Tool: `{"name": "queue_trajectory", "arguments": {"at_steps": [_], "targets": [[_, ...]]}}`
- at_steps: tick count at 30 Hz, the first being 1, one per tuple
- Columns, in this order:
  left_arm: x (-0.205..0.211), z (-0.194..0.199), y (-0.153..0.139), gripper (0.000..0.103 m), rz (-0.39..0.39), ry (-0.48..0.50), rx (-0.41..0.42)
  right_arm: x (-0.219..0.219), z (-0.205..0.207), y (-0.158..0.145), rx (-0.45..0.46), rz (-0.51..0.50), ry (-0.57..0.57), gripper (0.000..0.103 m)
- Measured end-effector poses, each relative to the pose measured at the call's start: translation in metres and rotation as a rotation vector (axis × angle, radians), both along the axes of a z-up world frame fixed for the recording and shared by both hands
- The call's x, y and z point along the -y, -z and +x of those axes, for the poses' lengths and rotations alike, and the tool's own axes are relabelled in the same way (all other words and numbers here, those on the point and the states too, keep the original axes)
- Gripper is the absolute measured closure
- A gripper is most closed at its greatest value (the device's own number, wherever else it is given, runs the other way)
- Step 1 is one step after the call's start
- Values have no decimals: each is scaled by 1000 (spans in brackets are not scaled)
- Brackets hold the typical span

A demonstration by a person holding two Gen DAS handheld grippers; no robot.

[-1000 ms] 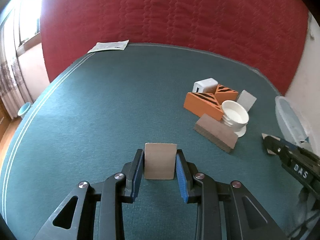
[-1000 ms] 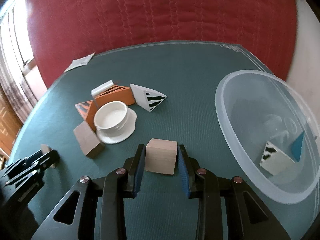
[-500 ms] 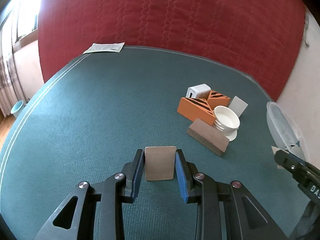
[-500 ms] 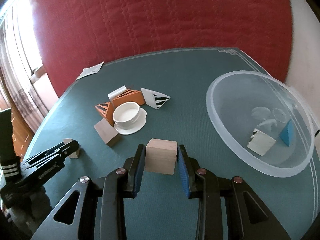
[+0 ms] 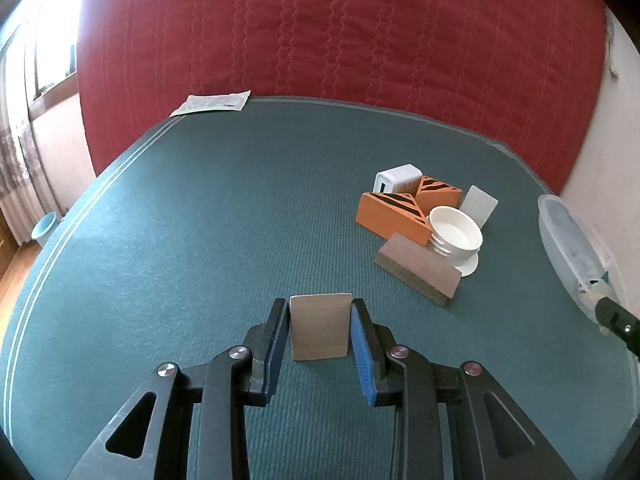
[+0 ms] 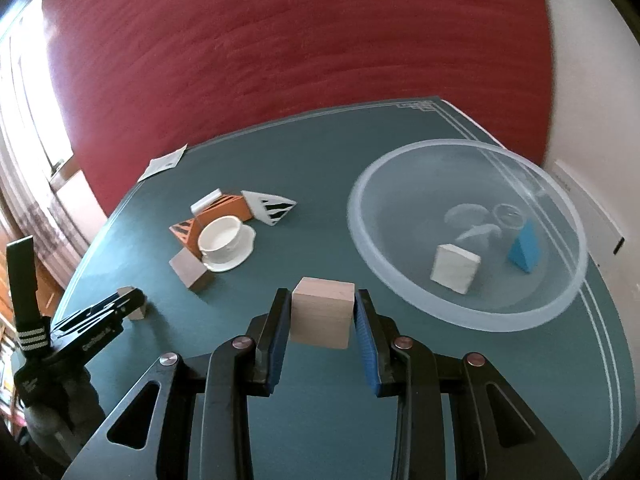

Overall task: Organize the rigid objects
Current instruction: 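Carry the tile to the bowl and release it with the left gripper while the right gripper carries the cube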

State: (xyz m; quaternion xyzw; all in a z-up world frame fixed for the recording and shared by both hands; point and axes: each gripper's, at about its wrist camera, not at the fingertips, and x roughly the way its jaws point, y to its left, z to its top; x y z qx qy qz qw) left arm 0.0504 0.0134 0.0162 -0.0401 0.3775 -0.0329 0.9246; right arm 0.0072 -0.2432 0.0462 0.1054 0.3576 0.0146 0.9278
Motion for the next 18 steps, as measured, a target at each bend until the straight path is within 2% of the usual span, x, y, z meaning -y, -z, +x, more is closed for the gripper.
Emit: {"name": "queue_trajectory", "arguments": {"at_steps": [18], "targets": [[17,-16,1,70,-15,38,-43,67,-16,-6,35,-6,173,70]]}}
